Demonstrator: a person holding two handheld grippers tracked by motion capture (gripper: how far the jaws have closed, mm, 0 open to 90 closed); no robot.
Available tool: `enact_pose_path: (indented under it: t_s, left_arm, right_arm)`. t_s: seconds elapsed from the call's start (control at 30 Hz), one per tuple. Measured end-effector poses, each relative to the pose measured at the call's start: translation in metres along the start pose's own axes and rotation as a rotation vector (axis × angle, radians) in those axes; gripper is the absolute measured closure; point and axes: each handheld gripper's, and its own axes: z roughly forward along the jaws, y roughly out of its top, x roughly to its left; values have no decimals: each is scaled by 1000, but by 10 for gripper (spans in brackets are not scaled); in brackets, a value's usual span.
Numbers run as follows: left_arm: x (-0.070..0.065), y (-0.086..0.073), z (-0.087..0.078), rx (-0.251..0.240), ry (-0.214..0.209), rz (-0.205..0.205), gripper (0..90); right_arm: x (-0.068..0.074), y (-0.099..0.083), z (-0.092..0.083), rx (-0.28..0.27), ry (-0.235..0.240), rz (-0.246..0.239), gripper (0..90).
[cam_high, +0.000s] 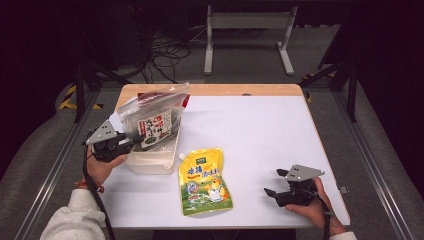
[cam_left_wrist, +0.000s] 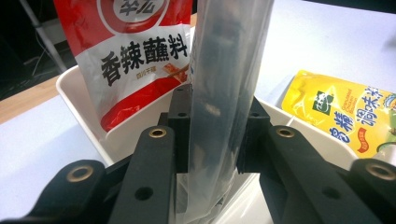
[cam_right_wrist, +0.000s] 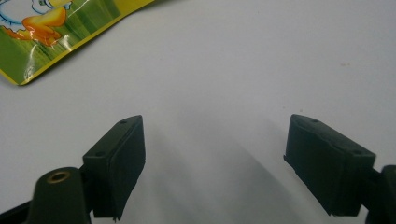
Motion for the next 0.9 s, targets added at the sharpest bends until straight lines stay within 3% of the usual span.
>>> enact_pose_path:
  t_s: [0.23, 0.43, 0.57, 0.63, 0.83, 0.9]
  left_arm:
    - [1, -5, 1, -43, 27, -59, 712]
    - [-3, -6, 0, -50, 48, -64, 679]
    - [-4, -7, -10, -111, 86, -103, 600]
    - [-5, -6, -16, -134, 95, -100, 581]
    - [-13, -6, -30, -140, 137, -86, 517]
    - [-21, -8, -37, -128, 164, -68, 483]
  right_arm:
    - [-5, 3, 1, -17, -3, 35, 197]
    - [-5, 5, 2, -28, -9, 47, 201]
    - [-5, 6, 1, -34, -16, 51, 209]
    - [-5, 7, 0, -36, -21, 60, 221]
    - [-5, 11, 0, -73, 11, 102, 278]
    - [-4, 13, 0, -82, 16, 108, 312]
